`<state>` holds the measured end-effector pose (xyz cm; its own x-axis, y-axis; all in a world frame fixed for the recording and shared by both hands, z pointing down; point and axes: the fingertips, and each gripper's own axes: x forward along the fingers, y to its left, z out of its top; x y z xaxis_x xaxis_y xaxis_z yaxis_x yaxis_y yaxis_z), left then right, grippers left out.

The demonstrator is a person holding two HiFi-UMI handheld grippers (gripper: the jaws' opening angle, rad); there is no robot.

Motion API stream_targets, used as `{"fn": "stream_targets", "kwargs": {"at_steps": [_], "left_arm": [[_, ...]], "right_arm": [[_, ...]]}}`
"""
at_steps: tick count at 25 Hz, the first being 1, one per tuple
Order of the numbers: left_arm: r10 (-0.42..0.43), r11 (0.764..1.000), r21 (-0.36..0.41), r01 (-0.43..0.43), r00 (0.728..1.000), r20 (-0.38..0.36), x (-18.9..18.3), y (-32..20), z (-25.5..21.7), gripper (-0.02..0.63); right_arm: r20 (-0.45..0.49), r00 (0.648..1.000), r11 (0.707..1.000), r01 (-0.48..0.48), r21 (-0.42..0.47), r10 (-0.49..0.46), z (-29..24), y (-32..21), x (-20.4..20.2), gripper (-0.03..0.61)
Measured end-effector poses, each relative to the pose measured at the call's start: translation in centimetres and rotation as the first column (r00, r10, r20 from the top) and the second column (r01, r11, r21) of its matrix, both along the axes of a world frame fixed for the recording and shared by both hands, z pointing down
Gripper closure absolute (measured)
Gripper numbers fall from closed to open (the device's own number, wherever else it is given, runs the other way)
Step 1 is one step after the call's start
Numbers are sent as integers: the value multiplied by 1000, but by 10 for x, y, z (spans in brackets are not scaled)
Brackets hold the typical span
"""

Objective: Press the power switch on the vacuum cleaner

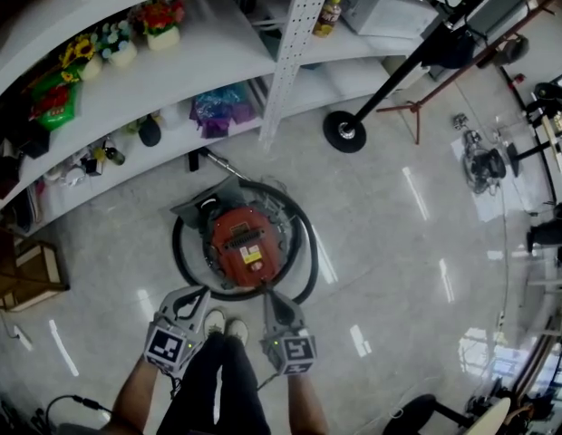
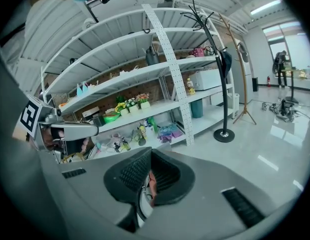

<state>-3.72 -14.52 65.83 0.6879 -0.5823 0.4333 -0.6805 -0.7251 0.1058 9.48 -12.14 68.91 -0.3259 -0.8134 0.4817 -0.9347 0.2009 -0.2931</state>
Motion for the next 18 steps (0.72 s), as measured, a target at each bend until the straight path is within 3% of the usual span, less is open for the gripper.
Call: {"fn": "stream_targets", "kwargs": {"at_steps": [18], "left_arm": [[17, 997, 75, -17, 1000, -2, -8, 15, -88, 607]], "right_arm": [[3, 1000, 998, -24, 66, 24, -92, 27, -4, 566]]}}
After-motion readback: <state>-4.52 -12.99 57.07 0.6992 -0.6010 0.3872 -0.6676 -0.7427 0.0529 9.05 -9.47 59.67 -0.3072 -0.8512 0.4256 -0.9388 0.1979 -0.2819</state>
